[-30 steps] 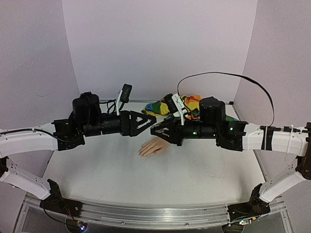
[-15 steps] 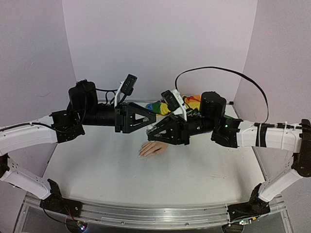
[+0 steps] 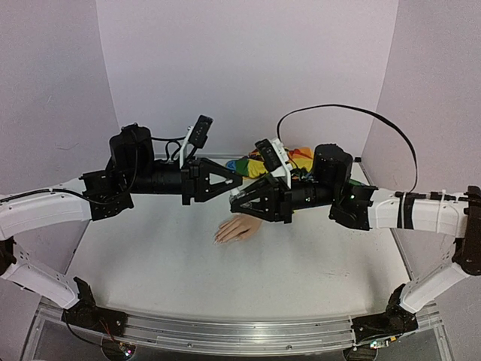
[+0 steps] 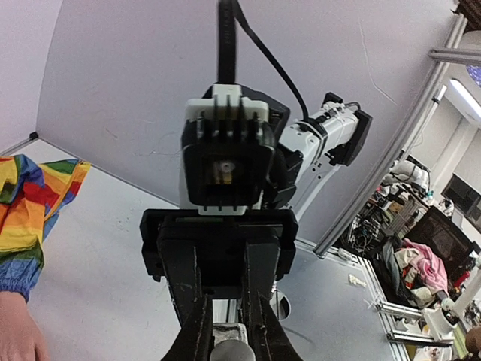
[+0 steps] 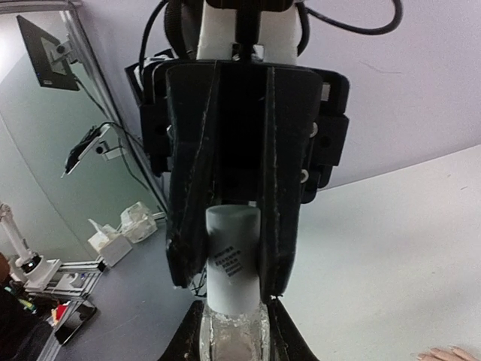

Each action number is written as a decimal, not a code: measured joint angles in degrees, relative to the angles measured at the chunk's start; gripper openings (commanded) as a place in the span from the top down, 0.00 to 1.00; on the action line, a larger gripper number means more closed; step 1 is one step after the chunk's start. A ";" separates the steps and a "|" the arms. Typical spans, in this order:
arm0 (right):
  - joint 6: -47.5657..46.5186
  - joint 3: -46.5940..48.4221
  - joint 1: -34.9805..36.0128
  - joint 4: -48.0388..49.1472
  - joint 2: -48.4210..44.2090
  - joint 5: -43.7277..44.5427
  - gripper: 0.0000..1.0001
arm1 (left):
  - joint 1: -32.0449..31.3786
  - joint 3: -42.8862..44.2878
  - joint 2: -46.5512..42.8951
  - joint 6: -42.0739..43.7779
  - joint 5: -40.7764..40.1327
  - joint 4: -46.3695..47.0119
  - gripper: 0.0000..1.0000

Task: Paint the nails

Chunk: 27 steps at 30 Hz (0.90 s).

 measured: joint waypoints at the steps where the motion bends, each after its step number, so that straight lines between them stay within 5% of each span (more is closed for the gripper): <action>1: -0.66 -0.20 0.04 -0.09 -0.20 1.51 1.00 | 0.00 -0.11 0.04 0.07 -1.16 0.00 1.00; 5: -4.31 -0.85 1.25 -2.60 -1.46 13.33 1.00 | 0.20 -0.50 0.37 -0.11 -7.63 -0.04 1.00; 10: -13.77 -0.98 12.00 -4.26 -1.09 53.46 1.00 | 0.63 -0.90 0.79 -1.25 -17.05 -1.31 1.00; 15: -21.27 -0.44 15.43 -2.58 3.58 74.12 1.00 | 0.96 -0.92 1.42 -1.73 -23.08 -2.54 0.99; 19: -23.10 -0.44 13.38 -2.69 4.44 73.88 1.00 | 0.44 -0.92 1.49 -1.95 -22.38 -4.57 1.00; 27: -21.57 -1.29 9.44 -3.48 1.46 55.36 1.00 | 1.05 -0.92 1.29 -3.54 -19.98 -5.68 1.00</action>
